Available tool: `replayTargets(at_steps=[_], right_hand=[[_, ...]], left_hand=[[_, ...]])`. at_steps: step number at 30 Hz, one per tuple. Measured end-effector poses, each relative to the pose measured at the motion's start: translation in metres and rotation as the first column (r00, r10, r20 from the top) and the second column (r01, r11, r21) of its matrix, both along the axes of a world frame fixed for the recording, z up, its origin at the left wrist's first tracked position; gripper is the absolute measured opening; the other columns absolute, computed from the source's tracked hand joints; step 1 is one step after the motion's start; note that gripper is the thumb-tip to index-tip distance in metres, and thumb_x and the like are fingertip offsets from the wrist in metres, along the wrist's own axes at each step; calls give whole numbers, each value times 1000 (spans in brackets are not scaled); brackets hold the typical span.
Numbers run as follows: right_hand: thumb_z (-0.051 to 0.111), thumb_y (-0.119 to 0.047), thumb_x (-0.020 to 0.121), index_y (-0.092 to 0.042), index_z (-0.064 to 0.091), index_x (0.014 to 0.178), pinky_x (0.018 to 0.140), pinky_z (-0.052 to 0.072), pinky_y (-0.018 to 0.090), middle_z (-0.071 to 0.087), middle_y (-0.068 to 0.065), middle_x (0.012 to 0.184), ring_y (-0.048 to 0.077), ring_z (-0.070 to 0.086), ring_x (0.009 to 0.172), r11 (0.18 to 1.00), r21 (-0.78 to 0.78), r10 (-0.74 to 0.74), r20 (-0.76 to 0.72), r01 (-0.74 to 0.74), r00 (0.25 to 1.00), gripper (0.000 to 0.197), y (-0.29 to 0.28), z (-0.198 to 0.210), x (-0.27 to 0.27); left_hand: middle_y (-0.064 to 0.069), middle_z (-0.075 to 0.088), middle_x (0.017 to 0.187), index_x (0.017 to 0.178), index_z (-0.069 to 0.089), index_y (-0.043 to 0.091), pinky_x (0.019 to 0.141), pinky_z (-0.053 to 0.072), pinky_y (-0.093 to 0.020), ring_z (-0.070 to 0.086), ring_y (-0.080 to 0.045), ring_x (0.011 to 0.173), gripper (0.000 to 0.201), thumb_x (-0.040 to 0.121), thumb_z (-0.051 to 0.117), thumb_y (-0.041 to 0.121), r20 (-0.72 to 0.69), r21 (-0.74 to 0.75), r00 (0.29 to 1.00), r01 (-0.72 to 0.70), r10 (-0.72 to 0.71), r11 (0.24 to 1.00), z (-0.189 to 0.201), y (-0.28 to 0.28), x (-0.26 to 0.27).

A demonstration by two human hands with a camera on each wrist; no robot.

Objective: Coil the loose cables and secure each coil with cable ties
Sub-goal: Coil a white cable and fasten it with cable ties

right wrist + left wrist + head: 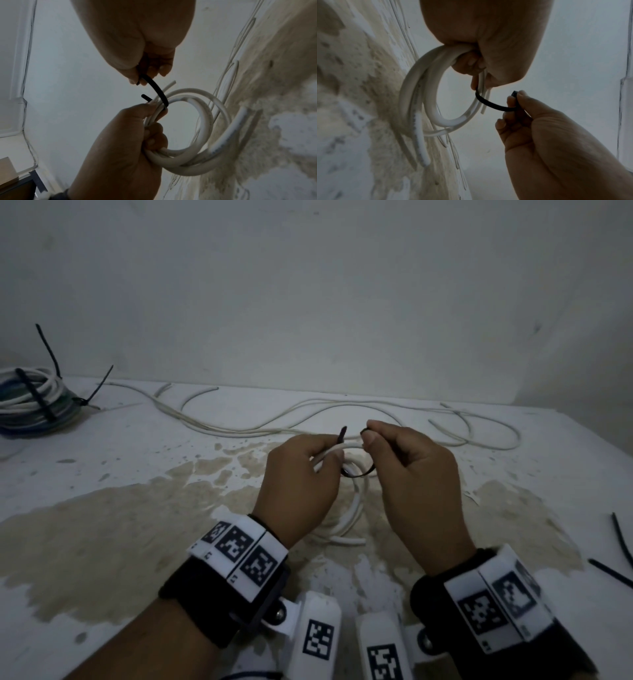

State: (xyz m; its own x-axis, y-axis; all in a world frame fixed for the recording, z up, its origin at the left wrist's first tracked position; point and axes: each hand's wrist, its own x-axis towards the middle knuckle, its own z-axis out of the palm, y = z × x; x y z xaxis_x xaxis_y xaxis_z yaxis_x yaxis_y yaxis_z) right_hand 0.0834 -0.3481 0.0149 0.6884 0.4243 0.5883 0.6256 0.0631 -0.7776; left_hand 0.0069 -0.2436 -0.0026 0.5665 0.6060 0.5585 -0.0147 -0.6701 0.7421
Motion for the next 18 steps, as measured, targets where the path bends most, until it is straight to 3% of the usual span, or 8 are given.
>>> replayTargets(at_steps=[6,13,18], right_hand=[[63,-14,89,-15,73,101,86,47,13,69,-10,94,0,62,94,1000,12,-5,43,5,999,16,0,-1,1],[62,-13,90,-13,73,99,84,45,10,70,-7,94,0,61,93,1000,-13,1,91,0,996,15,-1,-2,3],[63,-13,89,-13,74,98,81,42,4,67,-10,90,-2,60,92,1000,-3,-12,127,12,992,14,1,-3,3]], left_hand=[[32,52,78,98,75,15,70,32,5,50,25,78,20,87,61,6,31,105,999,12,-15,994,1,-3,1],[29,50,72,107,73,21,67,33,3,51,19,75,25,87,60,13,26,179,999,16,-21,984,1,-4,0],[25,50,73,107,73,18,66,32,3,51,19,73,22,89,61,12,1,155,1000,23,-24,988,0,-4,0]])
